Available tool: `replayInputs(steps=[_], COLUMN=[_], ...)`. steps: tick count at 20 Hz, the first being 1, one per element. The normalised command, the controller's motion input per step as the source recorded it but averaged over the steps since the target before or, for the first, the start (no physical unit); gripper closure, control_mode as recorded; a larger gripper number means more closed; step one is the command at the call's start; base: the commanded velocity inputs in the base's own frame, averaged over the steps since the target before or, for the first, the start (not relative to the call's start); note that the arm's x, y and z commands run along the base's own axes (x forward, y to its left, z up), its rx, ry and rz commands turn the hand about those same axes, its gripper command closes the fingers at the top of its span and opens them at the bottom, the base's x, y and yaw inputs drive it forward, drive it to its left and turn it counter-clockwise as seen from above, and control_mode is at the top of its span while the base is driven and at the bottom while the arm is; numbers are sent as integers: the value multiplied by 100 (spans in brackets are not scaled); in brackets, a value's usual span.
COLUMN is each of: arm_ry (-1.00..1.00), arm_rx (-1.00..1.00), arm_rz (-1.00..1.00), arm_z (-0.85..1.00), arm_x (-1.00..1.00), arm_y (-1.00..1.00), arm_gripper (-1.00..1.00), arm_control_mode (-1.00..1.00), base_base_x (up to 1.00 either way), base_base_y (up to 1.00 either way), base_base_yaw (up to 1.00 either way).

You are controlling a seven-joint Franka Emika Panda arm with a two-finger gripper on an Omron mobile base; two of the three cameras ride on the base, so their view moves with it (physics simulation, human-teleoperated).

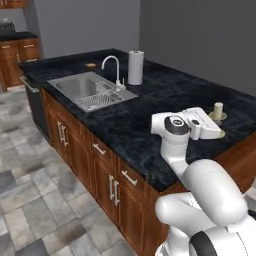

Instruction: Pick the candle and candle from the dining table and place them in the open cabinet. Close the cabinet after placing the objects.

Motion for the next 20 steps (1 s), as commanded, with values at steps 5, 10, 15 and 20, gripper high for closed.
replayInputs(steps=[5,10,15,20], arm_ry=[0,0,0,0], arm_rx=[0,0,0,0], arm_rz=[0,0,0,0], arm_z=[0,0,0,0], arm_x=[0,0,0,0], arm_y=[0,0,0,0], arm_gripper=[100,100,100,100], arm_control_mode=[100,100,100,100], base_base_x=[-12,-6,-4,-3], base_base_y=[0,0,0,0], base_base_yaw=[-62,-61,-58,-57])
